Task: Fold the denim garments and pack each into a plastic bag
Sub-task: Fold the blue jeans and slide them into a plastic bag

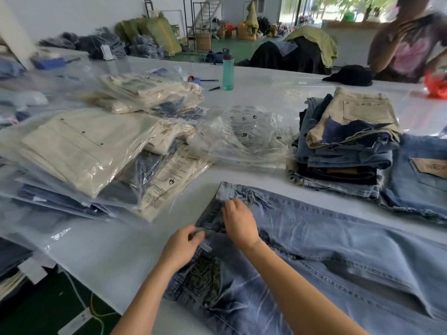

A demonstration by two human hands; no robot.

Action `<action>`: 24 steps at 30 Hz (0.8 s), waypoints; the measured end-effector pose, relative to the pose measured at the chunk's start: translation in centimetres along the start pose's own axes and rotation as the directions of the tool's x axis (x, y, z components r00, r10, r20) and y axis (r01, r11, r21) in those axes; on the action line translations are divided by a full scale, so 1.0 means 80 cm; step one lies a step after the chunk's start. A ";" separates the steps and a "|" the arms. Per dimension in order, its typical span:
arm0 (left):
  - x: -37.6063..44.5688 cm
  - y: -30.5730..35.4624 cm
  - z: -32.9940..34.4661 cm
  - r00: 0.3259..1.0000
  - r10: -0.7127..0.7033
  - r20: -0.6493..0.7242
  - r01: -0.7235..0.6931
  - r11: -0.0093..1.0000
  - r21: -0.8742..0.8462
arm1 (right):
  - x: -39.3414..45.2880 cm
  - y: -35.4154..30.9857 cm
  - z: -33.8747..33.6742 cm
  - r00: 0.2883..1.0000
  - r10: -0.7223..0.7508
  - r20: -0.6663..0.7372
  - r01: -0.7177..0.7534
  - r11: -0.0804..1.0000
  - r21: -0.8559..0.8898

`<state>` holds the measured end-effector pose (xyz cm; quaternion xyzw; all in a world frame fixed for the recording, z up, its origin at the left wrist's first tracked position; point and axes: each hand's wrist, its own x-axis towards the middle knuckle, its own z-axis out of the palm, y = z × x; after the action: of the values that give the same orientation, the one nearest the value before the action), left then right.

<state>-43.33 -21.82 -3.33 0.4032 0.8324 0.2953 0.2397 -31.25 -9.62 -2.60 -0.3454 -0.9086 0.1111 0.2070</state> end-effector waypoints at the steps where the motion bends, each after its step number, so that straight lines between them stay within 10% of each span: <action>1: -0.002 -0.004 -0.002 0.998 -0.013 -0.068 0.015 0.999 0.039 | 0.000 -0.005 -0.003 1.000 -0.008 -0.007 0.008 1.000 0.029; 5: -0.016 -0.007 0.008 0.967 -0.141 -0.211 0.228 0.849 0.477 | -0.021 -0.026 0.014 0.903 -0.099 0.418 0.108 0.994 0.003; 9: -0.014 0.045 0.038 0.840 0.277 -0.467 -0.102 0.925 0.365 | -0.050 0.008 -0.013 0.978 0.015 0.210 -0.018 1.000 0.011; 12: -0.009 0.079 0.075 0.850 0.517 -0.101 -0.426 0.788 0.444 | -0.078 0.084 -0.066 0.973 0.218 0.077 -0.209 0.971 -0.112; 15: 0.000 0.064 0.114 0.924 0.300 0.239 -0.383 0.743 0.548 | -0.136 0.186 -0.126 0.896 0.445 0.007 -0.427 0.865 -0.261; 20: 0.012 0.030 0.111 0.960 0.231 0.159 -0.279 0.732 0.622 | -0.269 0.321 -0.188 0.567 0.808 0.161 -0.724 0.582 -0.369; 24: 0.032 0.000 0.086 0.969 0.158 0.191 -0.242 0.765 0.597 | -0.302 0.359 -0.188 0.568 0.800 0.195 -0.723 0.598 -0.346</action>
<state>-40.36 -17.68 -8.64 0.5639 0.8177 0.0050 0.1155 8.60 -3.85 -6.37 -0.7024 -0.6952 0.1413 -0.0581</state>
